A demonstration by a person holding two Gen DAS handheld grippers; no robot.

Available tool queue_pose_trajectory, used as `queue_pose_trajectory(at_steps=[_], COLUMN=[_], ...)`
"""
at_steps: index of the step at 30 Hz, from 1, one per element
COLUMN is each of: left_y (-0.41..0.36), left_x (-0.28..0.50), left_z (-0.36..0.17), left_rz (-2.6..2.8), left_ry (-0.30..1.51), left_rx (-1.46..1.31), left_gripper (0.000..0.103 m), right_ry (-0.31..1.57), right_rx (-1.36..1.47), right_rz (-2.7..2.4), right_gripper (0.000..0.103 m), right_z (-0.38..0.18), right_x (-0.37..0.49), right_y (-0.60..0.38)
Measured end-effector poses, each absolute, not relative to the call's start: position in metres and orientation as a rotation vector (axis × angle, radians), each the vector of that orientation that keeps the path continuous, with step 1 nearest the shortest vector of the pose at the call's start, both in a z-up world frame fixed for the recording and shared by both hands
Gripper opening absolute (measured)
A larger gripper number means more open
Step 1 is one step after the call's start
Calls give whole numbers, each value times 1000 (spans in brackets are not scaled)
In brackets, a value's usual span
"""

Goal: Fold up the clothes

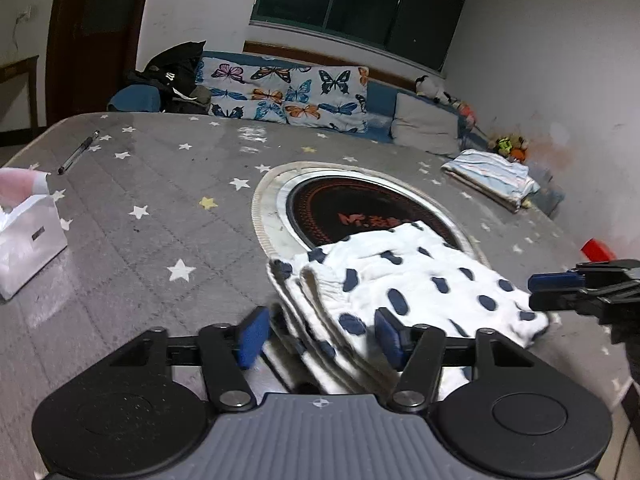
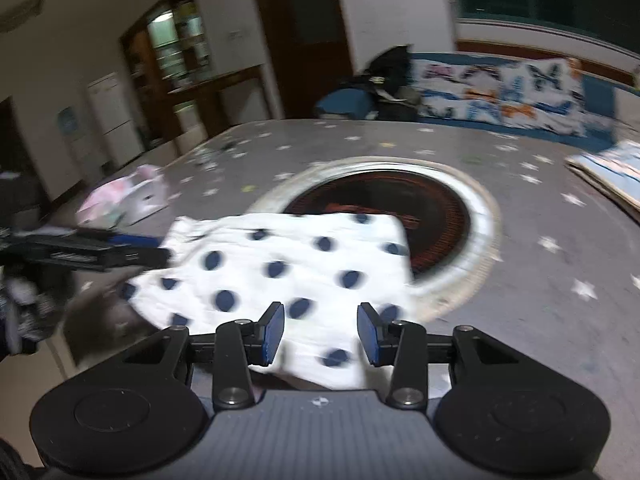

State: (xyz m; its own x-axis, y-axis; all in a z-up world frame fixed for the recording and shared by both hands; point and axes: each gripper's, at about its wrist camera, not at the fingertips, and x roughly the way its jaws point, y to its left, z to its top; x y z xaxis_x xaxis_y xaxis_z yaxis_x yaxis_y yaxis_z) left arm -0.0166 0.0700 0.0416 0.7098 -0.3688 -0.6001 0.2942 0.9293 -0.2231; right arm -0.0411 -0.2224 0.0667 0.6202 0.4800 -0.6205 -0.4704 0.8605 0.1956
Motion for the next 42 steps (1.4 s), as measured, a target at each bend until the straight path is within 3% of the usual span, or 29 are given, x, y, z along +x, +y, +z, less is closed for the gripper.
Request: queue_pose_trajectory(at_steps=[9, 14, 17, 21, 29, 42], left_y=[57, 46, 41, 40, 43, 74], left_x=[-15, -18, -12, -4, 2, 13], left_z=[52, 51, 46, 45, 74, 48], left_rz=[-347, -421, -432, -431, -406, -336], left_ry=[584, 541, 551, 550, 448, 609], left_rx=[62, 187, 223, 230, 184, 0], left_gripper=[47, 38, 21, 8, 5, 13], right_ry=[681, 672, 672, 660, 599, 593], right_rx=[-116, -174, -211, -266, -296, -349], right_rz=[755, 823, 846, 860, 868, 909], right_gripper=[43, 48, 48, 52, 52, 53], right_z=[76, 74, 70, 66, 72, 67], right_x=[-43, -52, -58, -63, -69, -65], right_y=[-160, -137, -130, -122, -114, -93])
